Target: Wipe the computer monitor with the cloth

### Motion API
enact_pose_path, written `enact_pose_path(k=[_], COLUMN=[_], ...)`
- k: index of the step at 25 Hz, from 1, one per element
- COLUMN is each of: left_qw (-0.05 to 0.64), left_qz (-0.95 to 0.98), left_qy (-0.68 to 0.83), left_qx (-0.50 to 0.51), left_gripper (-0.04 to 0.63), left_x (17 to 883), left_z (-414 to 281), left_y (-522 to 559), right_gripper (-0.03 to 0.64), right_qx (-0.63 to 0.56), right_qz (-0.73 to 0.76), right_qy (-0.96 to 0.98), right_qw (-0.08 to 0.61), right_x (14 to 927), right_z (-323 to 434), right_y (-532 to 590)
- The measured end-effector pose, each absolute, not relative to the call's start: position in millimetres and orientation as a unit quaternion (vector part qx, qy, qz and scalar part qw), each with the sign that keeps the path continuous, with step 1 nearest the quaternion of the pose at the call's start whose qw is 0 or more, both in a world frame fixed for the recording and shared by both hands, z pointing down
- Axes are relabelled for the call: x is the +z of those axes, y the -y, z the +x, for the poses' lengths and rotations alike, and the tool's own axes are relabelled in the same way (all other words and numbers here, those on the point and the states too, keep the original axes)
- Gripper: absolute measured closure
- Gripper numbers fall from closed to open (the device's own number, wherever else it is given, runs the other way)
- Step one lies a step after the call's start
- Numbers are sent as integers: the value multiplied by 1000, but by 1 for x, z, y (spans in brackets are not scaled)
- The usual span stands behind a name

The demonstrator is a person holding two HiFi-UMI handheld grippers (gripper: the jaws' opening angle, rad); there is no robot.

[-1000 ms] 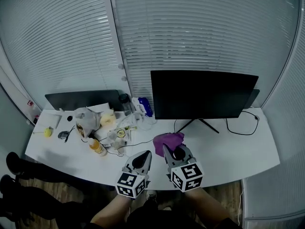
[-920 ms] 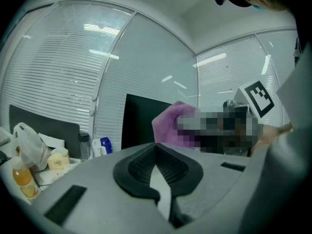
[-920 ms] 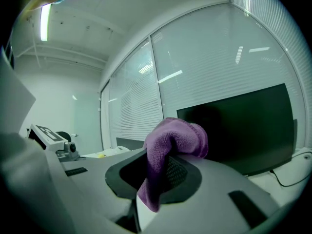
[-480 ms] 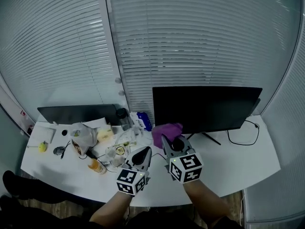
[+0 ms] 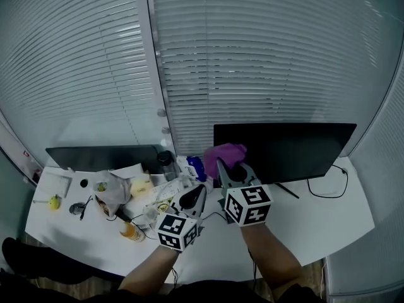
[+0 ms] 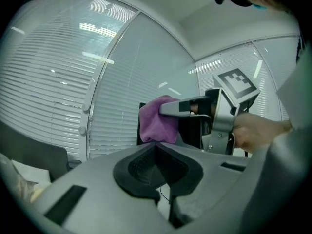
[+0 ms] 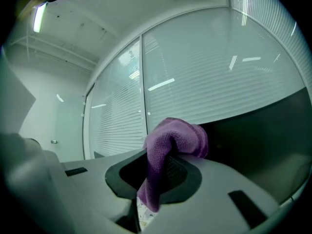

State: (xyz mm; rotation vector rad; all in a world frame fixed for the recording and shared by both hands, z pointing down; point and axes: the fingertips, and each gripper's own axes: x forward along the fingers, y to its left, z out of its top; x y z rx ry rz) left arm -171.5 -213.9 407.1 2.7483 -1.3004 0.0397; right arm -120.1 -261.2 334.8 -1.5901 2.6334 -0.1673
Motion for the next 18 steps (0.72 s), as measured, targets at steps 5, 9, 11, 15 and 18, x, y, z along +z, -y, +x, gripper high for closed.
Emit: enact_pose_path(k=[5, 9, 11, 15, 18], left_qw=[47, 48, 48, 52, 52], left_qz=[908, 914, 916, 918, 919], left_qy=[416, 403, 399, 394, 392], left_qx=[6, -2, -5, -9, -11], left_gripper=[591, 592, 591, 591, 591], left_x=[401, 398, 398, 396, 390], left_z=[-174, -173, -174, -175, -175], left_y=[224, 227, 229, 229, 224], right_gripper=[557, 557, 557, 557, 557], right_qx=[-61, -53, -50, -53, -53], right_qz=[-533, -547, -556, -569, -574], right_qy=[-843, -835, -829, -820, -817], right_qw=[41, 38, 34, 26, 22], right_x=[320, 305, 301, 298, 292], right_z=[-119, -123, -124, -122, -118], right_y=[283, 297, 304, 314, 315])
